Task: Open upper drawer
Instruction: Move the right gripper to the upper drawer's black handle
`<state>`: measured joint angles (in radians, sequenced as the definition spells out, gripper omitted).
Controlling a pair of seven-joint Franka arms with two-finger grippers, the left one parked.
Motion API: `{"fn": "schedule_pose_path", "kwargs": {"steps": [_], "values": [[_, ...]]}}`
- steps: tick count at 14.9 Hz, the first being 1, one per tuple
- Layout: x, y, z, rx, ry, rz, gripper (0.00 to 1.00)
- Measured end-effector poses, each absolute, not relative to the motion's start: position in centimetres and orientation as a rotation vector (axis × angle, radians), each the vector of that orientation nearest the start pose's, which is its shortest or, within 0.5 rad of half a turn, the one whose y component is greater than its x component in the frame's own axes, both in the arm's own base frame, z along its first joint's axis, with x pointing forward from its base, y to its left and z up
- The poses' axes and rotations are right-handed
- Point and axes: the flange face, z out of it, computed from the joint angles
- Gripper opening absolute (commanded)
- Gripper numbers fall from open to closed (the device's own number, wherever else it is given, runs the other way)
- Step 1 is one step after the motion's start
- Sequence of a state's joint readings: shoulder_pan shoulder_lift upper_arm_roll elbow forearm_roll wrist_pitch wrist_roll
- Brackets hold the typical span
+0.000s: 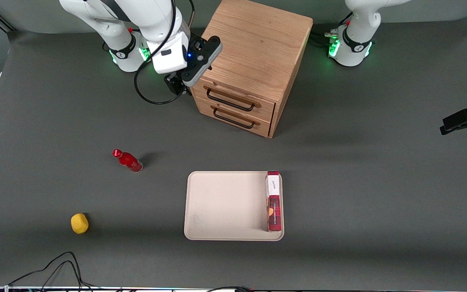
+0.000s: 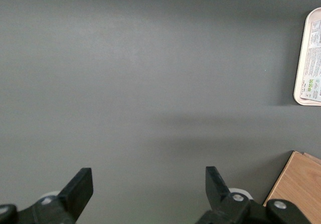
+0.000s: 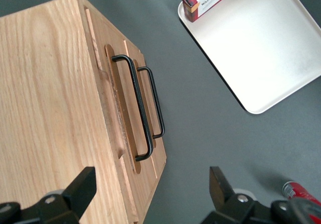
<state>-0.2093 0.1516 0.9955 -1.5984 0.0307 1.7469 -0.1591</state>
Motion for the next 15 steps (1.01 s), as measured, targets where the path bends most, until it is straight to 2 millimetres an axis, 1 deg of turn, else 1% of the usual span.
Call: {"fn": "schedule_pose_path", "kwargs": {"steps": [3, 6, 9, 11, 15], "values": [[44.7, 40.0, 56.4, -2.601, -1.386, 0.020, 1.00], [44.8, 41.0, 54.3, -2.549, -1.407, 0.083, 1.00], [45.7, 41.1, 52.2, -2.517, -1.394, 0.130, 1.00], [46.4, 41.3, 50.8, -2.500, -1.396, 0.133, 1.00], [46.8, 42.5, 47.6, -2.488, -1.439, 0.108, 1.00]]}}
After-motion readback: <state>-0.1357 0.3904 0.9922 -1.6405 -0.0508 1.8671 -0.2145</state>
